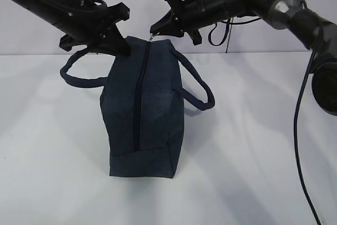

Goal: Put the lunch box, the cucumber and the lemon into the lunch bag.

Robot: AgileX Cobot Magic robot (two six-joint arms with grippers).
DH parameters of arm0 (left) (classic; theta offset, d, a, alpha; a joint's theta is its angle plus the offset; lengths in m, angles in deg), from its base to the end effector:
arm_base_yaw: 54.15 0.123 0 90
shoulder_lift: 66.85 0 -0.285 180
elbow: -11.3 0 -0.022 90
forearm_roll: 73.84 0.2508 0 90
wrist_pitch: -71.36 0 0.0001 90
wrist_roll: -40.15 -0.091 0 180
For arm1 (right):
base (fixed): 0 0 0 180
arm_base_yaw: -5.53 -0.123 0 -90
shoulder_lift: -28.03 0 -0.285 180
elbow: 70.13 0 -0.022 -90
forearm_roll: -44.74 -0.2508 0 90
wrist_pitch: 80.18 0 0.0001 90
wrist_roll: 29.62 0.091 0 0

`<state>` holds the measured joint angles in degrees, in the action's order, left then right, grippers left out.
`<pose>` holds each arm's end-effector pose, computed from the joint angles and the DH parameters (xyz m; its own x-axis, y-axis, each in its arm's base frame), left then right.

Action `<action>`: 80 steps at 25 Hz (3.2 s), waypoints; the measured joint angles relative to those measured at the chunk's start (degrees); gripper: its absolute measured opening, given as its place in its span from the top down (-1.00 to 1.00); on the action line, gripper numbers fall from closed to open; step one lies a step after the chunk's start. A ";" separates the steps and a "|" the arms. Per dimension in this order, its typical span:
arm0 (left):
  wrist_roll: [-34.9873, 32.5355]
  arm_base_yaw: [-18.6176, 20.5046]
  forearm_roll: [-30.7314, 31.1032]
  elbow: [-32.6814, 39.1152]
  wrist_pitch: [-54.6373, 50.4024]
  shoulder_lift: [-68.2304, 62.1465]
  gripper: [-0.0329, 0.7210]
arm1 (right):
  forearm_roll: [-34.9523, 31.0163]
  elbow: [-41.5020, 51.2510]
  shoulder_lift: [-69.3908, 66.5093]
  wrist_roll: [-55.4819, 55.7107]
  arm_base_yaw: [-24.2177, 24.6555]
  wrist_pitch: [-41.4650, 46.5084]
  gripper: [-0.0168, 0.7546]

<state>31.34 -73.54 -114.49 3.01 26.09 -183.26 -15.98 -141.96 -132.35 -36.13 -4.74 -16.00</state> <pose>0.3798 -0.1784 0.2546 -0.9253 -0.0314 -0.3780 0.2049 0.7972 -0.5679 0.5375 0.1700 0.2080 -0.9294 0.1588 -0.3331 -0.2157 0.4985 0.8396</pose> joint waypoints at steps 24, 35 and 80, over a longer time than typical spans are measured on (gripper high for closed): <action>-1.51 0.00 0.00 0.00 0.21 0.00 0.90 | 2.28 -0.21 -7.27 2.98 -0.25 -0.13 0.99; -1.51 0.00 0.00 0.00 0.21 0.00 0.90 | 3.84 -0.21 -7.73 2.07 -0.33 -0.03 0.99; -2.75 0.00 -3.01 -0.04 -0.98 0.00 0.89 | 14.38 -8.09 -2.51 -34.09 6.05 6.02 0.31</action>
<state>28.59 -73.54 -117.50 2.97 25.10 -183.26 -1.60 -150.04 -134.86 -70.22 1.31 -9.98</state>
